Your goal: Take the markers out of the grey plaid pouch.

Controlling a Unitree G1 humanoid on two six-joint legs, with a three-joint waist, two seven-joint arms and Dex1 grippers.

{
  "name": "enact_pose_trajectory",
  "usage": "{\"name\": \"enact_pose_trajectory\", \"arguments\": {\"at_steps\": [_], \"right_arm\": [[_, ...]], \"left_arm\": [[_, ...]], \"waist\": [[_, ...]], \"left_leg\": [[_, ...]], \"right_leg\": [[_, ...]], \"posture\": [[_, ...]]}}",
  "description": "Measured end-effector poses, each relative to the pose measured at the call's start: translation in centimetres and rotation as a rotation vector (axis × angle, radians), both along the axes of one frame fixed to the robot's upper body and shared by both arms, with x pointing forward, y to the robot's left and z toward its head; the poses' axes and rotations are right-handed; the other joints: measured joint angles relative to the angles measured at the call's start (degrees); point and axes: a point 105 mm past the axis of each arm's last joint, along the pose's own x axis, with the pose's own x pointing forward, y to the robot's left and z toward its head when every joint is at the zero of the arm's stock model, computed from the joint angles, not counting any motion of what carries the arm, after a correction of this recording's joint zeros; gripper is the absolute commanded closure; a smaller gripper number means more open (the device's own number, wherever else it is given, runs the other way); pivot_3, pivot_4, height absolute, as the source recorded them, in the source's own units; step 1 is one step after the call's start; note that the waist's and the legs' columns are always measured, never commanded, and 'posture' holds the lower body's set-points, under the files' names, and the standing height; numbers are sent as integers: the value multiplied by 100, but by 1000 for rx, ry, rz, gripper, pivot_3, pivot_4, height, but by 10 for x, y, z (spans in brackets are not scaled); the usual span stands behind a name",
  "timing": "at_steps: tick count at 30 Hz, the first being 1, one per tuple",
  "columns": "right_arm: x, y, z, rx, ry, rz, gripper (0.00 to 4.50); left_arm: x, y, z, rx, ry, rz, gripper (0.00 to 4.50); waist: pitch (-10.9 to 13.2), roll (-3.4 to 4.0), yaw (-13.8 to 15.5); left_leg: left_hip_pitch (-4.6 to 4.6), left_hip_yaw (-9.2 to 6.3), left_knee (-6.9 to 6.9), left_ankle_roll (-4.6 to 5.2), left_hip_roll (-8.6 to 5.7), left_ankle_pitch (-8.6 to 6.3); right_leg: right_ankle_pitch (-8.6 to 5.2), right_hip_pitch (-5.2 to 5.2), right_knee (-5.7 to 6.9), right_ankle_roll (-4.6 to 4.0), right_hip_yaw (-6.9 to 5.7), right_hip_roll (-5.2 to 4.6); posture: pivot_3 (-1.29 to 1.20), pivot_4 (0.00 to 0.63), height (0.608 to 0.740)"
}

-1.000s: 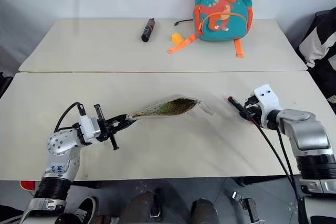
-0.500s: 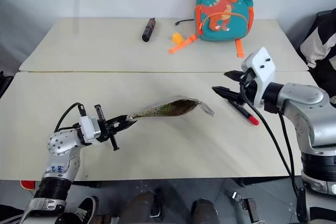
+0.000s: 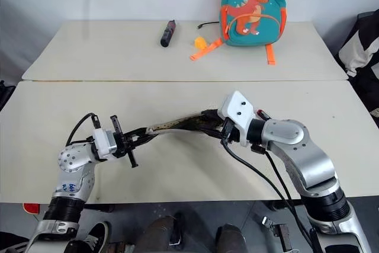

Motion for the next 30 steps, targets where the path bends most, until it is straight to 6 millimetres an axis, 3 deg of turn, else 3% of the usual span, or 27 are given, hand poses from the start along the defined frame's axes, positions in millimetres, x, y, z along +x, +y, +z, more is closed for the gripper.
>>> {"name": "enact_pose_trajectory", "arguments": {"at_steps": [3, 9, 13, 17, 20, 24, 29, 30], "right_arm": [[2, 0, -2, 2, -1, -4, 4450], [0, 7, -4, 23, 0, 20, 4450], [2, -4, 12, 100, -19, 0, 4450], [0, -7, 15, 127, -16, 14, 4450], [-2, -7, 15, 149, 9, 25, 3830], [-2, -8, 14, 149, 12, 21, 2464], [-7, -14, 7, 121, 38, 34, 2464], [-10, -15, 9, 129, 34, 43, 2883]], "left_arm": [[0, -1, 0, -2, 0, -3, 4500], [-1, -2, 0, -2, 1, -6, 4500], [-2, -4, 1, 0, -8, -15, 4500], [-4, -7, 4, 3, -26, -28, 4500], [-4, -7, 4, 3, -21, -27, 4500], [-4, -7, 3, 4, -19, -26, 4500], [-4, -6, 1, 4, -13, -23, 4500], [-4, -6, 1, 4, -13, -23, 4500]], "waist": [[0, 0, -8], [0, 0, -6], [0, 0, 8], [0, 0, -7], [0, 0, -11], [0, 0, -10], [0, 0, 2], [0, 0, 2]], "left_leg": [[1, 0, -1, 0, 1, 0], [1, 0, -1, 0, 1, 0], [0, -2, 0, 0, 0, 0], [4, -1, -4, 0, 0, 0], [4, 0, -4, 0, 0, 0], [3, 0, -4, 0, 1, 0], [2, 0, -3, 0, -1, 0], [2, 0, -4, 0, 0, 0]], "right_leg": [[0, 0, 1, 0, -1, 1], [0, 0, 1, 0, -1, 1], [1, 2, -1, 1, 0, 0], [1, 2, 0, 1, 0, 2], [1, 1, 0, 1, 0, 1], [1, 1, 0, 1, 0, 1], [1, 1, -3, 2, 0, 0], [1, 1, -3, 2, 0, 0]], "posture": [[0, 150, 740], [0, 150, 740], [0, 150, 740], [0, 150, 740], [0, 150, 740], [0, 150, 740], [0, 150, 740], [0, 150, 740]]}}
